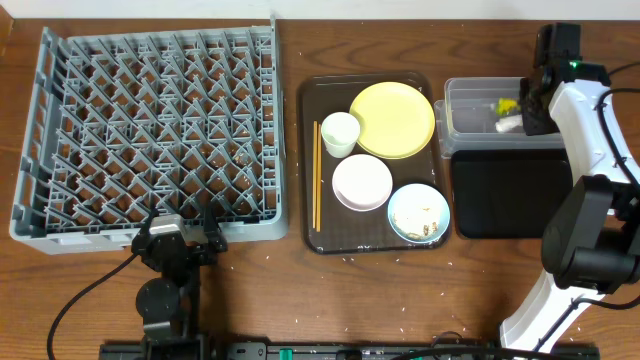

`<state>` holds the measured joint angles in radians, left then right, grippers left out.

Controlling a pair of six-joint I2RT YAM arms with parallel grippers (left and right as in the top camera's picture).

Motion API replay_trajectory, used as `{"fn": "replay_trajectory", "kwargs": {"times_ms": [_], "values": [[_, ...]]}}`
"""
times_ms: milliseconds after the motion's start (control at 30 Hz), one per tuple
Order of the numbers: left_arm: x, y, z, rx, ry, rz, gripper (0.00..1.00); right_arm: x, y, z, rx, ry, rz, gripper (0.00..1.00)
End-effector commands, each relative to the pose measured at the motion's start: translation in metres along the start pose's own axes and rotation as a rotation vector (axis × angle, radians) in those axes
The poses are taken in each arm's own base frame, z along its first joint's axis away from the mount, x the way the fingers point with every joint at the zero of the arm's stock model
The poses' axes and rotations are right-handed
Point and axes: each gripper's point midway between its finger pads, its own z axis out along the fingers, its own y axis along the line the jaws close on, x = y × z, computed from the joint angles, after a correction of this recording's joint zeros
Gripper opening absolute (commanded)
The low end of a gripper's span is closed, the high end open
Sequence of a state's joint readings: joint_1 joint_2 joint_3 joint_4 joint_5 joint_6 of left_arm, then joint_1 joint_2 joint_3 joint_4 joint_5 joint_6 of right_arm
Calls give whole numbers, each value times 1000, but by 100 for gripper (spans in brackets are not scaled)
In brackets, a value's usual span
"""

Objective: Sort waste into correct bins and load items into the dishwasher
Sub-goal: 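Carry the bag and wrapper with right gripper into the clear bin, then grasp the blue rice bowl rim with the right gripper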

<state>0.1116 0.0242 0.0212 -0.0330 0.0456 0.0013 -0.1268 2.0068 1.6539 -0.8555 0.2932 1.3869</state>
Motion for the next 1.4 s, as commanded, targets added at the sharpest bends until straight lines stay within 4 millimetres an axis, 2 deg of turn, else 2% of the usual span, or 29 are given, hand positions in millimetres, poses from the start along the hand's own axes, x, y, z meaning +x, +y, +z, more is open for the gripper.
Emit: {"fn": "replay_trajectory", "kwargs": {"times_ms": [0, 33, 133, 167, 200, 267, 333, 400, 500, 533, 633, 667, 700, 800, 833, 933, 1000, 1033, 1100, 1133, 1200, 1367], "values": [[15, 4, 1, -20, 45, 10, 91, -6, 4, 2, -15, -36, 28, 91], [15, 4, 1, -20, 45, 10, 92, -7, 10, 1, -40, -37, -24, 98], [15, 4, 1, -20, 45, 10, 92, -8, 41, -12, -167, -45, -284, 99], [15, 4, 1, -20, 45, 10, 91, -3, 60, -27, -254, -39, -456, 99], [15, 4, 1, -20, 45, 10, 92, 12, 84, -63, -416, -9, -712, 99], [15, 4, 1, -20, 45, 10, 92, 37, 97, -108, -589, 39, -910, 95], [15, 4, 1, -20, 45, 10, 92, 56, 97, -140, -696, 74, -1026, 93], [15, 4, 1, -20, 45, 10, 92, 87, 85, -175, -770, 142, -1128, 92], [15, 4, 1, -21, 45, 10, 92, 128, 58, -195, -755, 232, -1236, 92], [15, 4, 1, -20, 45, 10, 92, 154, 41, -199, -731, 289, -1314, 89], [15, 4, 1, -21, 45, 10, 92, 205, -3, -200, -654, 415, -1503, 82], [15, 4, 1, -20, 45, 10, 91, 223, -22, -200, -620, 465, -1593, 80], [15, 4, 1, -20, 45, 10, 92, 241, -50, -195, -538, 522, -1698, 77], [15, 4, 1, -21, 45, 10, 92, 258, -91, -183, -351, 568, -1825, 71], [15, 4, 1, -20, 45, 10, 92, 264, -105, -179, -286, 578, -1876, 63], [15, 4, 1, -21, 45, 10, 91, 271, -130, -168, -151, 527, -1965, 59], [15, 4, 1, -20, 45, 10, 92, 269, -143, -157, -61, 454, -1981, 59], [15, 4, 1, -21, 45, 10, 92, 268, -154, -150, -11, 440, -1973, 60], [15, 4, 1, -21, 45, 10, 92, 269, -163, -141, 18, 448, -1960, 60], [15, 4, 1, -20, 45, 10, 91, 270, -177, -127, 45, 471, -1950, 61], [15, 4, 1, -21, 45, 10, 91, 273, -187, -111, 51, 475, -1950, 60], [15, 4, 1, -21, 45, 10, 92, 282, -193, -89, 10, 455, -1944, 52]]}}
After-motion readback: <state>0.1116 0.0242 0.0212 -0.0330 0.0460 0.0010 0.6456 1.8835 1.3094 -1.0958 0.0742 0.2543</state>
